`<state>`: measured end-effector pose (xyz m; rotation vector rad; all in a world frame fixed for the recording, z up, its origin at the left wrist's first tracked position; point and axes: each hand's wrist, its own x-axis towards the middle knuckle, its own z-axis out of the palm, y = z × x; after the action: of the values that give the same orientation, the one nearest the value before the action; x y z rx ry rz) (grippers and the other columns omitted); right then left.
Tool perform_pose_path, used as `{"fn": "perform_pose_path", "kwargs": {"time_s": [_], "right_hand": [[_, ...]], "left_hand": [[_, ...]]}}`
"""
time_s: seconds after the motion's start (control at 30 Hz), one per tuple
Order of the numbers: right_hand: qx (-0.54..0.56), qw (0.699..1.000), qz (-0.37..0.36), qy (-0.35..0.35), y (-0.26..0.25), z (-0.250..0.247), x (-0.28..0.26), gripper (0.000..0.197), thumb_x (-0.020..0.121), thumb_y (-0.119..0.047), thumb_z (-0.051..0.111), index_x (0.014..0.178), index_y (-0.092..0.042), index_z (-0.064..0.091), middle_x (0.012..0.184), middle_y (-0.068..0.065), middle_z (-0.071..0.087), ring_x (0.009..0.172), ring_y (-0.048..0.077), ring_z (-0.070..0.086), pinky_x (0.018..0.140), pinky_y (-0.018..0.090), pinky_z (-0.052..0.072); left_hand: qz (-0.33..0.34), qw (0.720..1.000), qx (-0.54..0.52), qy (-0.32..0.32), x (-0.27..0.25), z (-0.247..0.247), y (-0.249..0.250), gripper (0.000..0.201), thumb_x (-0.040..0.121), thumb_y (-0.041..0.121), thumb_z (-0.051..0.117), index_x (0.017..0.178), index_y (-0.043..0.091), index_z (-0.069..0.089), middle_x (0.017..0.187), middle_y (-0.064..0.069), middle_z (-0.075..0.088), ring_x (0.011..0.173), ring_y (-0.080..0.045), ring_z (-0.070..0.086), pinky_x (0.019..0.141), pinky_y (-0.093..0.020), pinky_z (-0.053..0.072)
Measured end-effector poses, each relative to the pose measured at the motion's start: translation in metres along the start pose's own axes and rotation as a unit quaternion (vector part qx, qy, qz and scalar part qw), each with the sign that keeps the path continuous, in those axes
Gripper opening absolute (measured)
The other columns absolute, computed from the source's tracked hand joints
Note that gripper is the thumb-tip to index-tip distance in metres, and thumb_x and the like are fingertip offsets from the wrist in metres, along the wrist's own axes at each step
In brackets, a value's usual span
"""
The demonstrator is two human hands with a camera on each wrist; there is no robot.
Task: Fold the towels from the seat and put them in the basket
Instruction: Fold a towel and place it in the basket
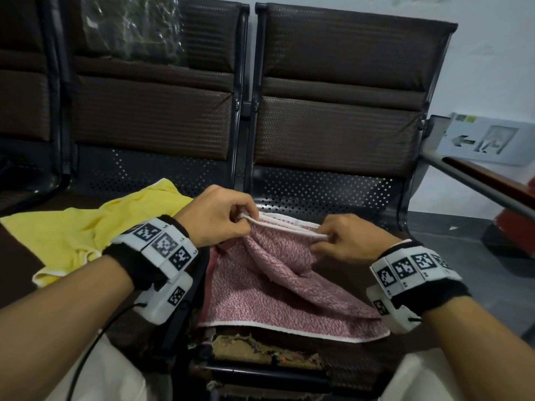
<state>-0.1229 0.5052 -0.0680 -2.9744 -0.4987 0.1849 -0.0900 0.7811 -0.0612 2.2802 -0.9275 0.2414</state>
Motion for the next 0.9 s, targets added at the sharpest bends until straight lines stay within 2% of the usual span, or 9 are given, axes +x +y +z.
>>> {"fn": "perform_pose_path", "kwargs": {"time_s": [0.17, 0.27, 0.33, 0.43, 0.57, 0.67, 0.77, 0.83, 0.9], "right_hand": [[0.031, 0.994, -0.052, 0.087, 0.001, 0.001, 0.001, 0.017, 0.09, -0.031, 0.061, 0.09, -0.017, 0.07, 0.083, -0.005, 0.062, 0.076, 0.011, 0.057, 0.072, 0.03, 0.047], [0.092, 0.982, -0.058, 0.155, 0.002, -0.002, -0.002, 0.005, 0.084, -0.021, 0.069, 0.089, -0.021, 0.067, 0.074, -0.01, 0.062, 0.067, 0.003, 0.054, 0.065, 0.023, 0.041], [0.143, 0.973, -0.039, 0.178, 0.002, -0.006, -0.005, 0.029, 0.081, -0.018, 0.072, 0.104, -0.029, 0.059, 0.08, -0.012, 0.064, 0.072, 0.002, 0.058, 0.067, 0.021, 0.044], [0.115, 0.979, -0.011, 0.167, -0.006, -0.012, -0.01, 0.041, 0.082, -0.018, 0.068, 0.121, -0.027, 0.058, 0.084, -0.013, 0.064, 0.078, 0.004, 0.059, 0.069, 0.017, 0.04], [0.12, 0.962, 0.041, 0.242, -0.023, -0.036, -0.017, 0.01, 0.082, -0.018, 0.06, 0.085, -0.018, 0.07, 0.071, -0.007, 0.059, 0.072, 0.014, 0.056, 0.056, 0.018, 0.03], [0.183, 0.935, 0.058, 0.299, -0.034, -0.072, -0.023, 0.003, 0.082, -0.019, 0.058, 0.082, -0.022, 0.056, 0.071, -0.01, 0.055, 0.071, 0.012, 0.052, 0.055, 0.023, 0.031], [0.241, 0.909, 0.01, 0.34, -0.049, -0.116, -0.031, 0.017, 0.084, -0.013, 0.058, 0.082, -0.028, 0.049, 0.07, -0.014, 0.053, 0.066, 0.001, 0.049, 0.062, 0.026, 0.038], [0.249, 0.891, -0.013, 0.38, -0.059, -0.142, -0.036, 0.015, 0.084, -0.012, 0.06, 0.084, -0.027, 0.055, 0.076, -0.014, 0.06, 0.07, -0.004, 0.054, 0.067, 0.026, 0.044], [0.229, 0.892, -0.006, 0.39, -0.063, -0.158, -0.039, 0.012, 0.082, -0.016, 0.065, 0.093, -0.018, 0.068, 0.09, -0.005, 0.071, 0.087, 0.005, 0.063, 0.078, 0.029, 0.051]], "left_hand": [[0.002, 1.0, 0.008, 0.015, 0.002, 0.0, -0.002, 0.025, 0.072, 0.005, 0.063, 0.085, 0.026, 0.067, 0.061, 0.01, 0.057, 0.054, -0.003, 0.051, 0.052, -0.016, 0.04], [-0.014, 0.999, 0.037, -0.004, 0.004, 0.002, -0.004, 0.038, 0.074, 0.005, 0.061, 0.105, 0.028, 0.063, 0.067, 0.017, 0.053, 0.062, 0.006, 0.052, 0.054, -0.006, 0.035], [-0.017, 0.998, 0.067, 0.002, 0.005, 0.004, -0.004, 0.044, 0.077, 0.007, 0.06, 0.117, 0.023, 0.061, 0.077, 0.02, 0.055, 0.068, 0.012, 0.051, 0.061, -0.002, 0.035], [0.002, 0.995, 0.088, 0.045, 0.006, 0.004, 0.005, 0.036, 0.081, 0.007, 0.058, 0.116, 0.016, 0.064, 0.09, 0.011, 0.058, 0.078, 0.001, 0.052, 0.073, -0.008, 0.035], [-0.027, 0.993, 0.038, 0.112, 0.001, -0.005, 0.024, 0.019, 0.084, 0.008, 0.053, 0.098, 0.016, 0.063, 0.086, 0.007, 0.06, 0.08, -0.012, 0.056, 0.07, -0.027, 0.042], [-0.028, 0.988, 0.025, 0.151, 0.005, -0.024, 0.044, 0.012, 0.087, 0.01, 0.05, 0.095, 0.017, 0.057, 0.071, 0.012, 0.049, 0.063, -0.009, 0.045, 0.058, -0.025, 0.028], [0.008, 0.977, 0.019, 0.211, 0.012, -0.058, 0.069, 0.016, 0.085, 0.007, 0.05, 0.096, 0.015, 0.057, 0.067, 0.015, 0.047, 0.059, -0.002, 0.044, 0.057, -0.021, 0.028], [0.022, 0.968, 0.006, 0.249, 0.02, -0.079, 0.082, 0.017, 0.084, 0.008, 0.047, 0.097, 0.015, 0.056, 0.064, 0.017, 0.045, 0.056, 0.003, 0.046, 0.054, -0.013, 0.027], [0.013, 0.972, 0.013, 0.236, 0.028, -0.092, 0.087, 0.017, 0.086, 0.007, 0.046, 0.101, 0.011, 0.055, 0.067, 0.011, 0.048, 0.058, -0.001, 0.046, 0.056, -0.016, 0.028]]}}
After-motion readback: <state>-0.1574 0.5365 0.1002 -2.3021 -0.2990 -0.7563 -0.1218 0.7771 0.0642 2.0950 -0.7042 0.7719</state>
